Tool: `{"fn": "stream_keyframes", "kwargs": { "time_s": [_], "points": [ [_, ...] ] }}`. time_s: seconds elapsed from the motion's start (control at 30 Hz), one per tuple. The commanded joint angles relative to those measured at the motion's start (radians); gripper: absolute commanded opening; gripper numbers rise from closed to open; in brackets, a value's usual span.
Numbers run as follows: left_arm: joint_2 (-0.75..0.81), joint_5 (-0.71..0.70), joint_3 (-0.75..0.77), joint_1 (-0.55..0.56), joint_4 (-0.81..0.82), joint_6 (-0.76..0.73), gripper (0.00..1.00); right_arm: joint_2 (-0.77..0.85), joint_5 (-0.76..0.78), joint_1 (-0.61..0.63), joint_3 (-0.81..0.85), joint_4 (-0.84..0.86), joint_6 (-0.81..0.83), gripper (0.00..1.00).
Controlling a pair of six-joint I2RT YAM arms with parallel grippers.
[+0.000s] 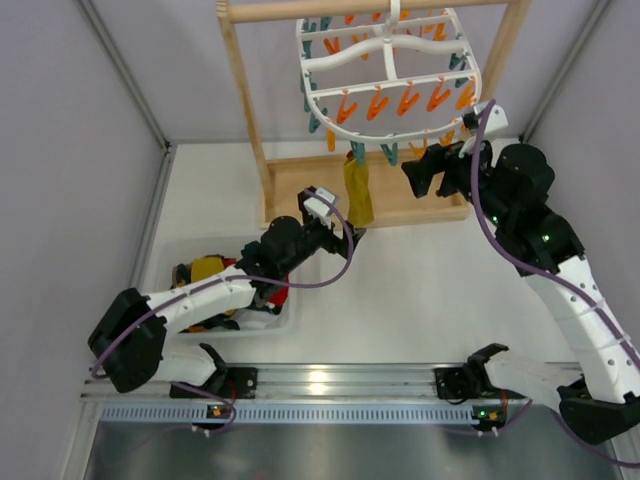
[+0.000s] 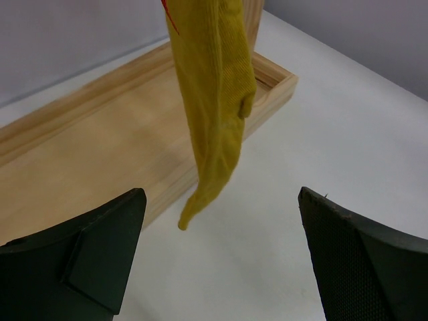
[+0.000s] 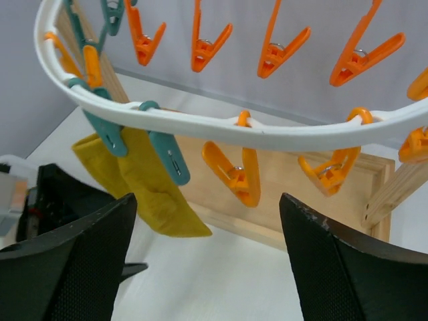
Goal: Remove the socks clipped to the hanger
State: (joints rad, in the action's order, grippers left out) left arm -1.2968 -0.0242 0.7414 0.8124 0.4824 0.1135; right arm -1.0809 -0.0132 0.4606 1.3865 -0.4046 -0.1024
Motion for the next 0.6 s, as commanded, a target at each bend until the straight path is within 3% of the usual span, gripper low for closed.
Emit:
{"fn": "stream_keyframes", "kwargs": {
  "time_s": [0.0,0.2,0.3,0.33,0.37,0.43,0.5,0.57],
  "points": [
    [-0.063,-0.059,0.056,-0.013,0.154,-0.104,0.99,0.074,-0.096,-0.013,-0.024,-0.02,-0.023,0.85],
    [-0.171,0.058,0.107,-0.045,0.193,-0.089,0.97,0.209,-0.261,-0.013,-0.11,0.038,-0.092,0.9],
    [-0.219,0.104,0.139,-0.045,0.205,-0.075,0.78,0.268,-0.379,-0.011,-0.145,0.123,-0.144,0.93],
    [-0.235,0.107,0.16,-0.045,0.205,-0.071,0.67,0.286,-0.418,-0.011,-0.153,0.15,-0.163,0.93],
    [-0.246,0.11,0.17,-0.044,0.203,-0.063,0.47,0.291,-0.495,-0.013,-0.171,0.177,-0.202,0.93],
    [-0.249,0.106,0.179,-0.038,0.203,-0.038,0.28,0.285,-0.56,-0.013,-0.182,0.259,-0.249,0.93],
    [-0.243,0.049,0.179,-0.021,0.203,-0.023,0.15,0.266,-0.602,-0.01,-0.176,0.28,-0.304,0.93],
    [-0.236,-0.047,0.184,0.023,0.202,-0.018,0.13,0.231,-0.556,-0.007,-0.149,0.259,-0.322,0.93]
  ]
}}
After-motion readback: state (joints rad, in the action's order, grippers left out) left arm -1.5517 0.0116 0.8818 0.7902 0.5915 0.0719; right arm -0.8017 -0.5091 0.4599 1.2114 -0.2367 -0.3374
